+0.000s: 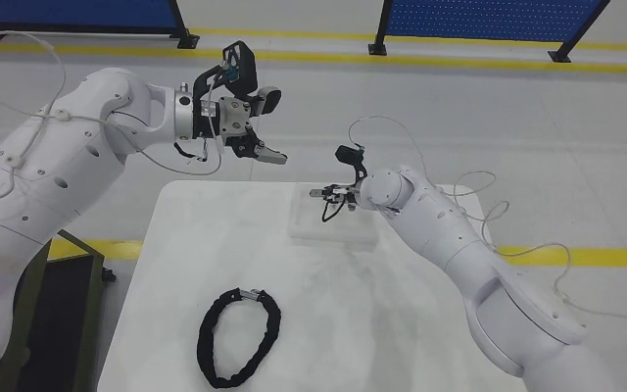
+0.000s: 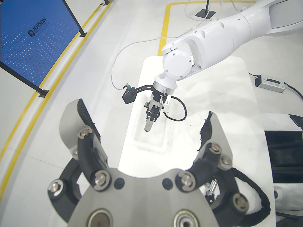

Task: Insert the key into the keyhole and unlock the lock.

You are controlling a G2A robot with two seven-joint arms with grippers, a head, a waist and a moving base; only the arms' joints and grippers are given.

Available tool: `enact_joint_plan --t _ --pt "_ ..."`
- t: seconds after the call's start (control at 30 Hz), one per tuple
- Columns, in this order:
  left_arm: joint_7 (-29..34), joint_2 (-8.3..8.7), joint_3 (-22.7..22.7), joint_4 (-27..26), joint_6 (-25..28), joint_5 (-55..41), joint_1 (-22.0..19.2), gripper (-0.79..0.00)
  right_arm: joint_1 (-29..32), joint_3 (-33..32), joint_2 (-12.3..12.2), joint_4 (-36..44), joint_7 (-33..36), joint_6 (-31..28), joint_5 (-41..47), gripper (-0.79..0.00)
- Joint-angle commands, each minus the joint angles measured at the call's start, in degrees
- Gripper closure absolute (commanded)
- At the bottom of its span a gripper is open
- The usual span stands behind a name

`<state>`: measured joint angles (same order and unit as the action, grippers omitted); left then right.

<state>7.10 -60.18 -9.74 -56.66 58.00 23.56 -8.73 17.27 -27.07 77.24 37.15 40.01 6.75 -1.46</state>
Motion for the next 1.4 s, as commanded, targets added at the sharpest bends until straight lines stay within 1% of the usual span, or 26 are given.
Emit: enact_joint_plan --t 0.0,0.03,0.1,0.2,0.37,0.5,0.6,0.67,0.7,0.83,0.93,1.17,1.3,1.37 --pt "0.05 0.0 0.0 0.0 0.0 -0.05 0.0 -0.785 0.1 0.62 0.15 1.64 -0.59 4.51 -2.68 -0.785" --pt "0.05 0.0 0.0 0.0 0.0 -0.05 0.0 -0.785 0.33 0.67 0.28 2.67 -0.55 6.12 -3.11 -0.785" --pt "0.05 0.0 0.0 0.0 0.0 -0.05 0.0 -0.785 0.75 0.44 0.43 3.95 0.07 7.31 -3.27 -0.785" --pt "0.05 0.0 0.0 0.0 0.0 -0.05 0.0 -0.785 1.19 0.1 0.7 4.64 0.38 8.85 -3.71 -0.785" --pt "0.05 0.0 0.0 0.0 0.0 -0.05 0.0 -0.785 1.55 0.6 1.63 4.6 -0.29 13.01 -6.22 -0.785" --pt "0.05 0.0 0.0 0.0 0.0 -0.05 0.0 -0.785 1.7 0.95 2.61 4.1 -0.37 14.0 -7.43 -0.785" --pt "0.05 0.0 0.0 0.0 0.0 -0.05 0.0 -0.785 1.62 1.38 3.35 3.25 -0.94 14.59 -9.01 -0.686" --pt "0.05 0.0 0.0 0.0 0.0 -0.05 0.0 -0.785 1.59 1.68 3.87 2.65 -1.47 15.13 -10.11 -0.551" --pt "0.05 0.0 0.0 0.0 0.0 -0.05 0.0 -0.785 1.58 1.83 4.13 2.35 -1.65 15.31 -10.63 -0.523" --pt "0.05 0.0 0.0 0.0 0.0 -0.05 0.0 -0.785 1.54 2.01 5.1 1.04 -2.21 15.14 -11.97 -0.465" --pt "0.05 0.0 0.0 0.0 0.0 -0.05 0.0 -0.785 1.48 2.03 5.77 0.05 -2.58 15.07 -12.85 -0.406" --pt "0.05 0.0 0.0 0.0 0.0 -0.05 0.0 -0.785 1.46 1.71 7.27 -2.62 -3.46 15.3 -14.26 -0.329" --pt "0.05 0.0 0.0 0.0 0.0 -0.05 0.0 -0.785 1.41 1.66 8.17 -4.08 -3.53 15.39 -15.1 -0.311" --pt "0.05 0.0 0.0 0.0 0.0 -0.05 0.0 -0.785 1.35 1.58 8.6 -4.77 -3.48 15.14 -15.4 -0.271"
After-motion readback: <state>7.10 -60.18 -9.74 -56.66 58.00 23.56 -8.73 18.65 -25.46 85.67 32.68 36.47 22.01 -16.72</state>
